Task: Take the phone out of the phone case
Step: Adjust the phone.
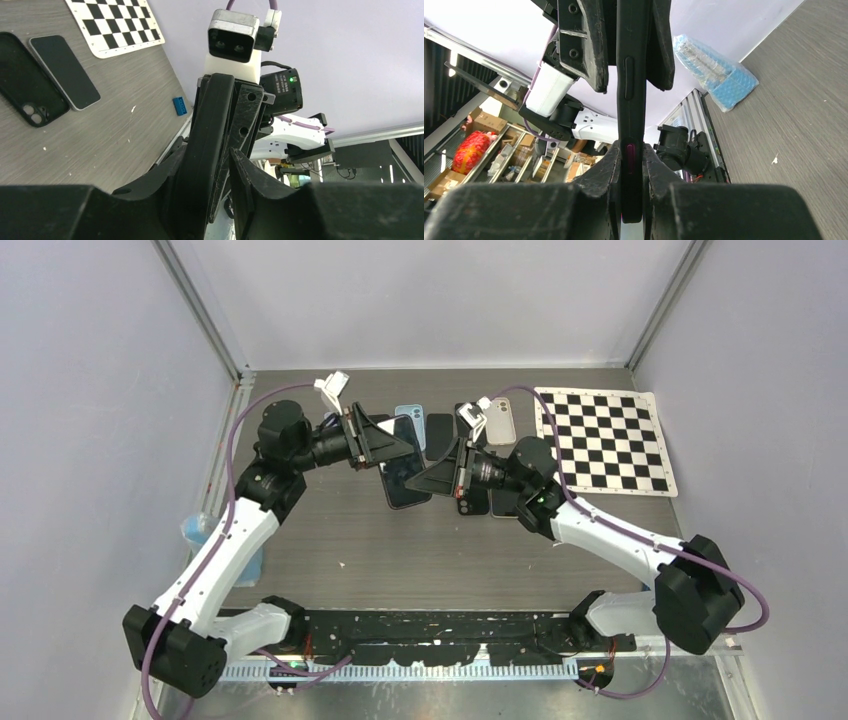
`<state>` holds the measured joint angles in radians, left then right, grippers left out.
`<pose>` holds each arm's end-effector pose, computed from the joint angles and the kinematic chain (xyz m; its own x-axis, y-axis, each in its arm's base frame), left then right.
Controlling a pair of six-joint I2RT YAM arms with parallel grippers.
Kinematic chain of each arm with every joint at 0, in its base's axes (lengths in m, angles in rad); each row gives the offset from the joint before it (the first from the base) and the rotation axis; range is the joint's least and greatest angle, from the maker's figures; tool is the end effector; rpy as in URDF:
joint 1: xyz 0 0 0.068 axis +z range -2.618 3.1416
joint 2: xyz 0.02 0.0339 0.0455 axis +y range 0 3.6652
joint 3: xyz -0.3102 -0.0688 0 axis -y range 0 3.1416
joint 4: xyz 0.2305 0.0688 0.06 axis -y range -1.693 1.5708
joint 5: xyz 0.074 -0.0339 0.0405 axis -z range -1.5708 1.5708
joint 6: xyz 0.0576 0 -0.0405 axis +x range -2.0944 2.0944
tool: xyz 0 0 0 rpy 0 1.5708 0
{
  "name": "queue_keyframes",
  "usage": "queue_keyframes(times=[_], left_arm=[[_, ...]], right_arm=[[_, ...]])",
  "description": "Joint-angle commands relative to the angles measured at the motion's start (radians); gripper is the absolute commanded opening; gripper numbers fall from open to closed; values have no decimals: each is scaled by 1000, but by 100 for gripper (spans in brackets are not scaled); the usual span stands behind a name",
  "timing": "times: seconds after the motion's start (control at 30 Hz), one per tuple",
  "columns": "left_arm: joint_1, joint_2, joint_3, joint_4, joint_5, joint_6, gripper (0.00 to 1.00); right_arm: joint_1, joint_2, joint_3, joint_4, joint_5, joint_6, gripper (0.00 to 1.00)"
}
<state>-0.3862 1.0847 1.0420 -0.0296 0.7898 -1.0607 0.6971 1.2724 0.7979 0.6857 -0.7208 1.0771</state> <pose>0.1904 -0.1216 0.4296 -0.8367 -0.3230 -0.4422 0.3915 0.2119 -0.8955 0.1871 0.2063 0.3826 -0.7842 0.2062 -0.5852 -0.6046 -0.0419 0.7955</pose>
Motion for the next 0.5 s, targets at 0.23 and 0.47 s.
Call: queue_keyframes(times=[0.23,0.47], left_arm=[[33,-28,101,-124,105,155,32],[35,-56,58,-22,89,141,7]], right_arm=[[-14,41,59,124,-64,112,1],[-15,53,69,128,-79,129,1]])
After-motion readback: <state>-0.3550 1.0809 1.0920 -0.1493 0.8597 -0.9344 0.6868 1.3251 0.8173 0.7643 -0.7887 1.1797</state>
